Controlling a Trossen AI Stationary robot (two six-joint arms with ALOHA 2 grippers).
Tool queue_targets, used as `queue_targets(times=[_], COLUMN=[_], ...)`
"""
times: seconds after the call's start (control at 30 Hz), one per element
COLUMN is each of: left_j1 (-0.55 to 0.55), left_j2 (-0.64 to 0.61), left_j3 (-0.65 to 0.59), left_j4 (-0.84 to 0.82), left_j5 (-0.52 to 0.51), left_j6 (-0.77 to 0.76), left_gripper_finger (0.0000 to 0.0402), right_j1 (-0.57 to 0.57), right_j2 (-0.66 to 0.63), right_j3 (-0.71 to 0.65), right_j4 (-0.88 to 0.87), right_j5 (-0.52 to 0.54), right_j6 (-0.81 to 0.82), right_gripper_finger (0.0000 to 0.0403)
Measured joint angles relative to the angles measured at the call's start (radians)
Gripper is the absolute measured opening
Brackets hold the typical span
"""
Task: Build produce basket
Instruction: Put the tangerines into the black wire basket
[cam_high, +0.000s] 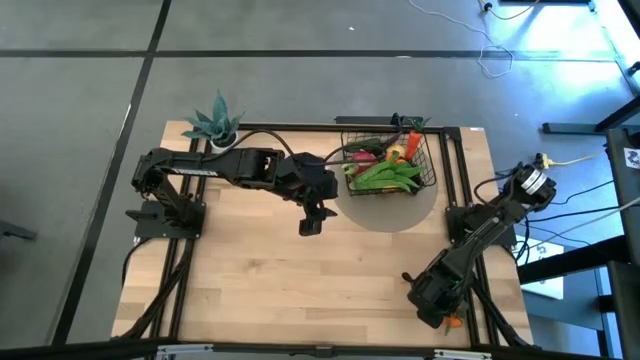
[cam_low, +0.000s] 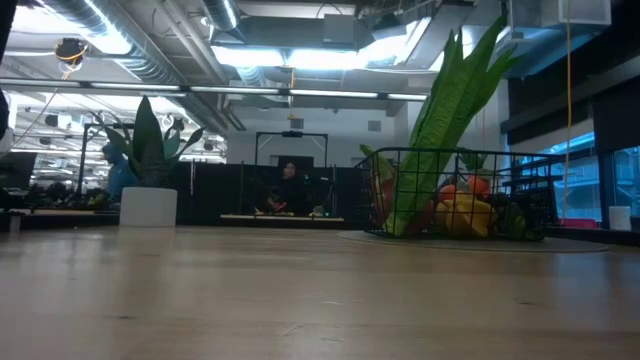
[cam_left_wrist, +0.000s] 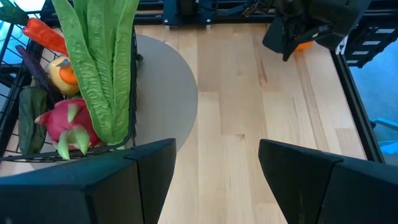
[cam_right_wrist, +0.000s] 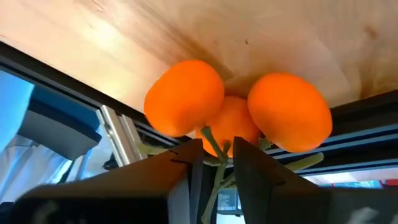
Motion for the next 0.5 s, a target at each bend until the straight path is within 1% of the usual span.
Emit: queue_targets(times=[0.13, 0.37, 0.43, 0.5], left_j1=[0.0, 0.0, 0.0, 0.0], left_j2=[0.0, 0.0, 0.0, 0.0], left_j3=[0.0, 0.0, 0.0, 0.0], left_j4=[0.0, 0.0, 0.0, 0.0], left_j5=[0.0, 0.0, 0.0, 0.0], left_j6=[0.0, 0.0, 0.0, 0.0], left_gripper_finger=[0.0218, 0.0218, 0.0218, 0.0218], right_j1=[0.0, 0.02, 0.024, 0.028], right_j2=[0.013, 0.015, 0.015, 0.015], right_j3=[0.0, 0.0, 0.0, 0.0], right_j4=[0.0, -0.008, -0.009, -0.009], right_j5=[-0.004, 0.02, 0.022, 0.024], right_j6=[-0.02, -0.03, -0.031, -0.031], right_gripper_finger=[0.0078, 0.0074, 0.0059, 0.0033])
